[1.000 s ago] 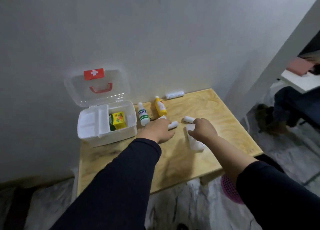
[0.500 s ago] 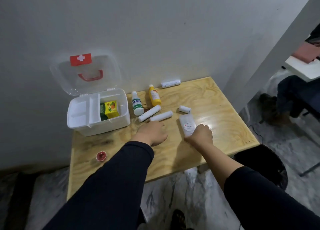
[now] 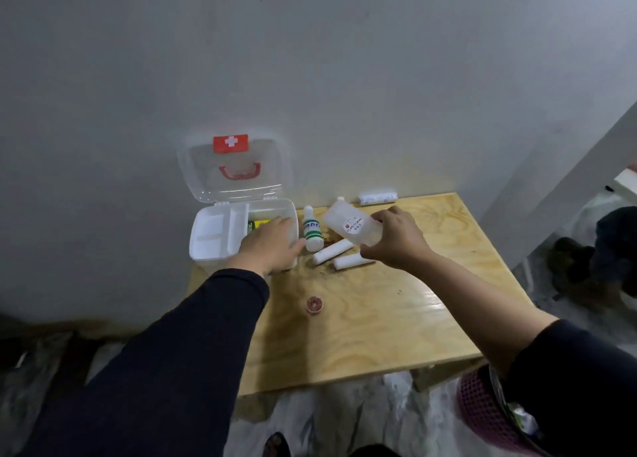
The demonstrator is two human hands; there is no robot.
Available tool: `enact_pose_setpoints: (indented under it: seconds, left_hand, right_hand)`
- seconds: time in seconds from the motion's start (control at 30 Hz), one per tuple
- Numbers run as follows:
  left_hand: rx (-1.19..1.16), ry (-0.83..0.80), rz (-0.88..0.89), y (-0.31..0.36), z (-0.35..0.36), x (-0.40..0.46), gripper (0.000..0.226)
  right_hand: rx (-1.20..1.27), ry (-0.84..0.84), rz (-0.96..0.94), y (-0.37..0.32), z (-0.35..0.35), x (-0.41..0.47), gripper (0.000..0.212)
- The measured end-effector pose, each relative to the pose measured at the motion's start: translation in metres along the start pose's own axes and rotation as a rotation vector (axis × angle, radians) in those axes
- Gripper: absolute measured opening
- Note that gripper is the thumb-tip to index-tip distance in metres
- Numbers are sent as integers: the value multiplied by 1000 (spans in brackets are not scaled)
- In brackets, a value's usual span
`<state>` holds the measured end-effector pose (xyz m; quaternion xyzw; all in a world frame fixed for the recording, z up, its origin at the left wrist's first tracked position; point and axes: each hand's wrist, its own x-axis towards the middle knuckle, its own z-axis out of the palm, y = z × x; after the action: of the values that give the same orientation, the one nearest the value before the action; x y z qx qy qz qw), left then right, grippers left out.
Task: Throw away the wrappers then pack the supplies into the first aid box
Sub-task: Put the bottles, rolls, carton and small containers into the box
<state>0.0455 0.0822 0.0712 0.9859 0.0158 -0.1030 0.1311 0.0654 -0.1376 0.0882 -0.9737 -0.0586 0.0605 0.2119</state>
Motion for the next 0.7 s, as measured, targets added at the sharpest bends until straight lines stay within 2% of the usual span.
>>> enact_pose_setpoints:
  seconds: [0.13,0.3,0.47,0.7]
  left_hand:
    - [-6,15,-83,-50,-11,-8,59]
    - [50,-34,-162,-94,-10,-11,65]
    - [44,-54,-119,-123,-2,-3,57]
    - [54,-23,-69,-135,2,2,76]
  right_hand:
    - [-86,-54,-137,-45,7,19,66]
    - [-193,-120,-216,-94,28,46,64]
    - [-277,-175,-245,-128,50,71,62]
    - [-342,-268,-226,-151,82,93,56]
